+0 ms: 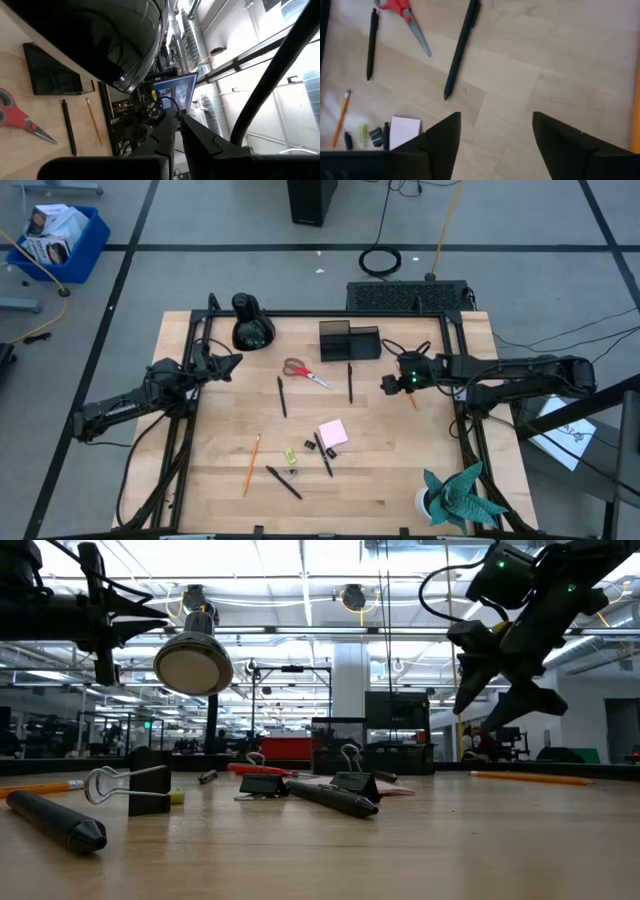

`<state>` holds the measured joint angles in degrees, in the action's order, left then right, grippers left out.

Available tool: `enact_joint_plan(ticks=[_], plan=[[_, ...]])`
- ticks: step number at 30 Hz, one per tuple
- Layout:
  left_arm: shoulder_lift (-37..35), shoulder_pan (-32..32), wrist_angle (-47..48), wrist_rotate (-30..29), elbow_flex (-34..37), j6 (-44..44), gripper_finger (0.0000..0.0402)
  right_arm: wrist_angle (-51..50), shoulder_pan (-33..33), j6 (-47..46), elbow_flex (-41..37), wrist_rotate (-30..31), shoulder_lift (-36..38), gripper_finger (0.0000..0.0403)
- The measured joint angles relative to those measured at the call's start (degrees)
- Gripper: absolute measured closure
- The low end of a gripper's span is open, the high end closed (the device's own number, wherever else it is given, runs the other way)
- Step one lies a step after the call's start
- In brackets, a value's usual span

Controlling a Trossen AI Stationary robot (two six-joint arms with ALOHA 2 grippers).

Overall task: Pick and place office supplies into organizer
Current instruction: Put the orange pencil into the black desk organizer

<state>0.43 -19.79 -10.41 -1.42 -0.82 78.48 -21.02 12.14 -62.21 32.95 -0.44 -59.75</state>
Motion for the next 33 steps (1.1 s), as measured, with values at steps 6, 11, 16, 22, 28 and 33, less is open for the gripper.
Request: enact_joint_plan(ticks=[6,11,16,22,28,33], plan=[[0.00,-0.02,0.56,-0.62,0.00,0.01,0.0366,-1.46,-4.07,0.26,-0.02,2.90,0.59,0.0154],[0.00,-0.02,0.78,-0.60,0.00,1.18,0.0366,-3.98,-12.76,0.04,-0.02,20.51,1.60,0.0158],[0.00,-0.02,1.05,-1.17,0.00,1.19,0.0366,-8.72,-21.17,-5.66,-0.78,40.53,1.94,0.0157],[0.00,-0.02,1.50,-1.50,0.00,1.76,0.0366,1.89,-28.43,-13.61,-12.28,47.73,1.40,0.0159],[0.00,-0.02,2.82,-1.69,0.00,1.57,0.0366,19.98,-31.27,-7.52,-18.45,52.85,1.51,0.0172],[0.00,-0.02,3.26,-1.67,0.00,1.55,0.0366,10.92,-28.96,-8.59,-18.56,52.83,1.46,0.0197]])
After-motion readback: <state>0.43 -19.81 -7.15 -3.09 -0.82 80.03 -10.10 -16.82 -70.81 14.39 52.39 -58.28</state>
